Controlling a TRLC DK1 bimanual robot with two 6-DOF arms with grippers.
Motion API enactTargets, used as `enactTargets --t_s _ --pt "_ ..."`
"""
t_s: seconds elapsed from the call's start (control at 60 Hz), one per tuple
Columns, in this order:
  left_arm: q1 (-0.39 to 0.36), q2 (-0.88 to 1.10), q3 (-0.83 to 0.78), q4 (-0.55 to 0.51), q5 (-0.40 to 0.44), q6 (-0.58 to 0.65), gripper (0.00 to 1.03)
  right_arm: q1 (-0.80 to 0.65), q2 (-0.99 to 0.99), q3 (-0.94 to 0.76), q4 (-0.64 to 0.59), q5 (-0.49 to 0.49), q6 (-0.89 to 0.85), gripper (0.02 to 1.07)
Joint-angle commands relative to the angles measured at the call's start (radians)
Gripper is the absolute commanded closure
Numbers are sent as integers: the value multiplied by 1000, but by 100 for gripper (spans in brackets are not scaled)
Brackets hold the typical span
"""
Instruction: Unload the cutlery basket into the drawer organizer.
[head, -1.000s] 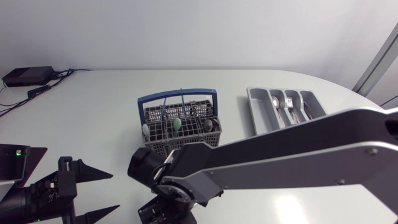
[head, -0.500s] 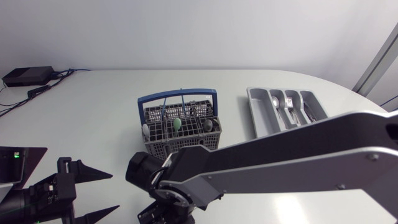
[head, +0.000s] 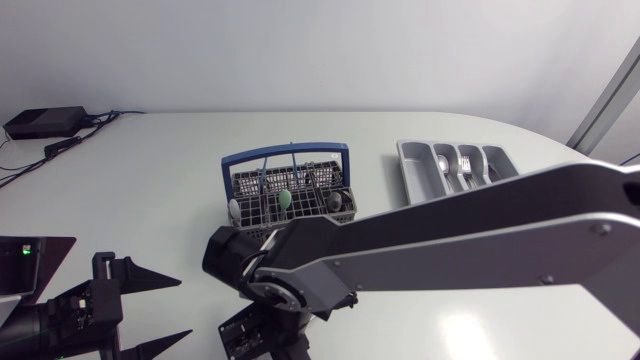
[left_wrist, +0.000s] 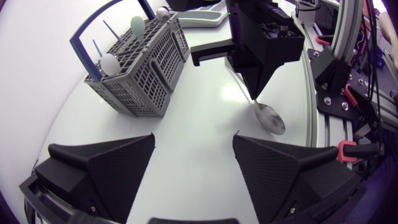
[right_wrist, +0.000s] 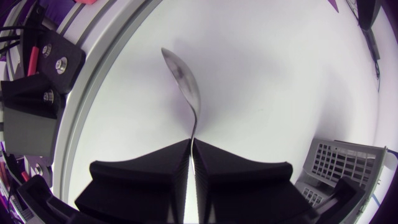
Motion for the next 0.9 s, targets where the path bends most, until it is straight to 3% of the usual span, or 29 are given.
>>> enactTargets --t_s 0.0,0.517,0.883 --pt "3 -3 -37 2 11 23 17 -26 -3 45 -29 -24 23 97" --pt "-35 -46 -26 8 33 -31 17 -141 11 152 -35 -40 109 97" --pt "-35 -22 -37 160 31 -184 18 -155 30 256 -88 -50 296 97"
